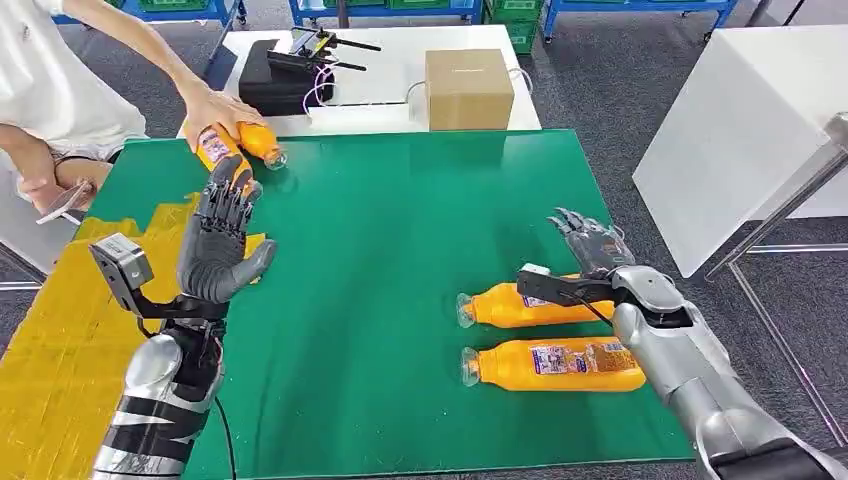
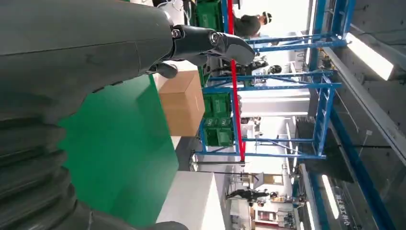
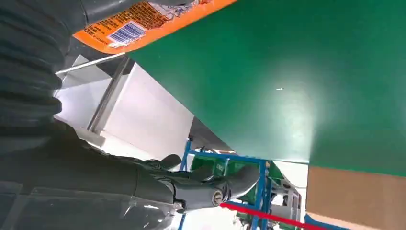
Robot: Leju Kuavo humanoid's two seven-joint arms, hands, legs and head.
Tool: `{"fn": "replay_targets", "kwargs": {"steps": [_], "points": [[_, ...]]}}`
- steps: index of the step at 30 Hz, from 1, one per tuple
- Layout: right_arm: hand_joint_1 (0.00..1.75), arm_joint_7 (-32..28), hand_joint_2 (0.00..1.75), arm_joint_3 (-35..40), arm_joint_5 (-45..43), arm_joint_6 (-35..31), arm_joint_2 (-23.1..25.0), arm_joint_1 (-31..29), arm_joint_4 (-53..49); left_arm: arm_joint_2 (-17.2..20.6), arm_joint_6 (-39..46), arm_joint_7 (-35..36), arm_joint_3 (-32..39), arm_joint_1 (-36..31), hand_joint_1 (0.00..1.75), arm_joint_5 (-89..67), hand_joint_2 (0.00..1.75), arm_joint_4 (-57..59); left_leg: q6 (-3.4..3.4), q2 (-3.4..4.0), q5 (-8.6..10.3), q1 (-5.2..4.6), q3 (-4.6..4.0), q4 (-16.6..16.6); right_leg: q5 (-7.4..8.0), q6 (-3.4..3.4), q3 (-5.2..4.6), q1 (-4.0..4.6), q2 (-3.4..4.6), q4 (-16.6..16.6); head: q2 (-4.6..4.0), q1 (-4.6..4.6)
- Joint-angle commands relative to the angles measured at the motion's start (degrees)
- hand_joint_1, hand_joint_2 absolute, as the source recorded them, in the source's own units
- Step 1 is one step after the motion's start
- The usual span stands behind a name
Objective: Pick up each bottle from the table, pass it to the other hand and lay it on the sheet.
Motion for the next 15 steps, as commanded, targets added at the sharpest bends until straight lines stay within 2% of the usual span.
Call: {"fn": "replay_targets", "kwargs": {"steps": [1, 3, 5, 8, 14, 15], "points": [[0.00, 1.23, 1.75, -3.42, 1.13, -13.94, 3.82, 5.76, -5.81, 0.01, 0.97, 0.57, 0.08, -0.41, 0.00, 0.13, 1.75, 2.33, -0.07, -0.14, 0.09, 0.12, -0.07, -0.12, 0.11, 0.00, 0.02, 0.11, -0.16, -0.23, 0.00, 0.02], [0.00, 1.63, 1.75, -7.38, 2.95, -20.40, 5.67, 10.43, -16.37, -0.13, 1.31, 0.74, 0.43, 0.54, 0.00, -0.09, 1.75, 1.50, -0.05, -0.03, 0.01, 0.05, -0.05, -0.08, 0.03, -0.01, -0.01, 0.04, -0.05, -0.09, 0.00, 0.04], [0.00, 2.37, 1.75, -7.98, 4.48, -21.50, 6.18, 12.19, -20.36, -0.07, 1.37, 0.83, 0.42, 0.91, 0.00, -0.12, 1.75, 1.20, -0.06, -0.02, -0.02, 0.05, -0.11, -0.06, -0.01, -0.02, -0.07, 0.03, -0.01, -0.03, 0.00, 0.00], [0.00, 0.50, 1.75, -11.29, 6.61, -30.33, 8.09, 17.29, -30.96, -0.17, 2.29, 0.63, 0.31, 1.63, 0.00, -0.38, 1.75, 0.99, -0.09, -0.08, -0.06, 0.11, -0.36, -0.04, -0.05, -0.02, -0.30, 0.08, -0.08, 0.00, 0.00, 0.04], [0.00, 0.24, 1.75, -11.74, 7.74, -30.70, 8.09, 19.88, -36.09, -0.11, 2.96, 0.49, 0.37, 2.10, 0.00, -0.55, 1.75, 0.77, -0.06, -0.15, -0.07, 0.11, -0.64, -0.03, -0.06, 0.02, -0.54, 0.12, -0.16, -0.03, 0.00, 0.02], [0.00, 0.26, 1.75, -11.32, 7.54, -28.38, 7.80, 20.45, -37.17, -0.03, 3.08, 0.45, 0.59, 2.36, 0.00, -0.63, 1.75, 0.62, -0.03, -0.16, -0.03, 0.06, -0.71, -0.03, -0.05, 0.03, -0.61, 0.06, -0.17, 0.01, 0.00, 0.02]]}}
